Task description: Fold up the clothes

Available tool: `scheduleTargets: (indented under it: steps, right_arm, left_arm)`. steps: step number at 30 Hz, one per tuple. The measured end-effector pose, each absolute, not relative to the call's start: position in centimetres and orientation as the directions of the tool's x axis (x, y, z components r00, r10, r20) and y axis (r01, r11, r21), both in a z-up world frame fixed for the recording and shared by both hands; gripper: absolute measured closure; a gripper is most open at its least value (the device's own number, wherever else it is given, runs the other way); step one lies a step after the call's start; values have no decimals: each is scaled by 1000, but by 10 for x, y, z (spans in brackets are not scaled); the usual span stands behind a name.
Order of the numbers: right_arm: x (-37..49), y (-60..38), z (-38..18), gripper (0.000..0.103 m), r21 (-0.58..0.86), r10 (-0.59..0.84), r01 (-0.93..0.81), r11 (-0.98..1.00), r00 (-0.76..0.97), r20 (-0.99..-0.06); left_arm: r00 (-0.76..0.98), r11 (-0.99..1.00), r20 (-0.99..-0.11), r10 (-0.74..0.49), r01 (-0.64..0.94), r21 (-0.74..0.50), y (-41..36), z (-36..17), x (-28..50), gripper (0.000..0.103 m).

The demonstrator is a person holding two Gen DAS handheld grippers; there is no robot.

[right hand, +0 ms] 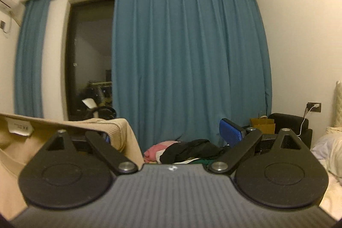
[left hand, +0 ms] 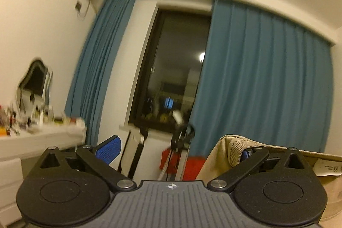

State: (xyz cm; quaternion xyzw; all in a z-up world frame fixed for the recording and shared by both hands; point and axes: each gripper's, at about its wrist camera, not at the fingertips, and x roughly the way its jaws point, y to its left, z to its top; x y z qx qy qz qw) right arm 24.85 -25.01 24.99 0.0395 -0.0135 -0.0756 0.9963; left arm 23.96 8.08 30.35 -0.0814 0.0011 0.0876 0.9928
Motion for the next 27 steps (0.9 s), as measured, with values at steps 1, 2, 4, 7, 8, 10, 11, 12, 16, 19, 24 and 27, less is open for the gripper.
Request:
scheduleTargets:
  steps: [1, 2, 4, 7, 8, 10, 11, 12, 16, 19, 24, 27]
  right_arm:
    - [273, -250, 237, 9, 70, -165, 164, 984, 986, 15]
    - [298, -251, 222, 9, 59, -177, 176, 983, 984, 7]
    - [348, -257, 179, 9, 44, -196, 197, 980, 980, -10]
    - [417, -266, 100, 9, 40, -204, 209, 977, 974, -101]
    - [440, -268, 76, 9, 31, -198, 204, 978, 969, -151]
    - [483, -267, 23, 9, 5, -179, 186, 983, 950, -254]
    - [500, -263, 1, 9, -19, -159, 161, 987, 936, -315]
    - [514, -256, -17, 9, -51, -132, 122, 991, 914, -383]
    - [566, -226, -84, 9, -145, -43, -62, 987, 778, -627]
    - [585, -201, -94, 9, -149, 37, -209, 966, 688, -725]
    - [570, -199, -57, 9, 46, 181, -204, 978, 714, -677]
    - [534, -208, -34, 9, 144, 212, -157, 977, 775, -595]
  left_arm:
    - [983, 974, -36, 178, -182, -138, 77, 283, 270, 0]
    - [981, 975, -55, 183, -189, -115, 73, 262, 299, 0]
    - [976, 977, -95, 194, -201, -69, 64, 220, 360, 0]
    - [960, 980, -213, 183, -195, -37, 55, 140, 443, 0]
    - [948, 980, -262, 182, -196, -27, 54, 113, 465, 0]
    - [909, 982, -381, 173, -190, -8, 56, 56, 502, 2]
    - [883, 983, -439, 166, -184, 1, 57, 28, 521, 3]
    - [853, 986, -500, 149, -167, 10, 62, 4, 537, 4]
    - [682, 994, -724, 107, -81, 71, 68, -72, 576, 9]
    - [653, 999, -757, 37, -39, 15, 81, -77, 592, 6]
    - [677, 992, -728, -106, 20, -125, 104, -44, 582, 0]
    - [728, 989, -675, -124, 39, -140, 107, -16, 526, 0]
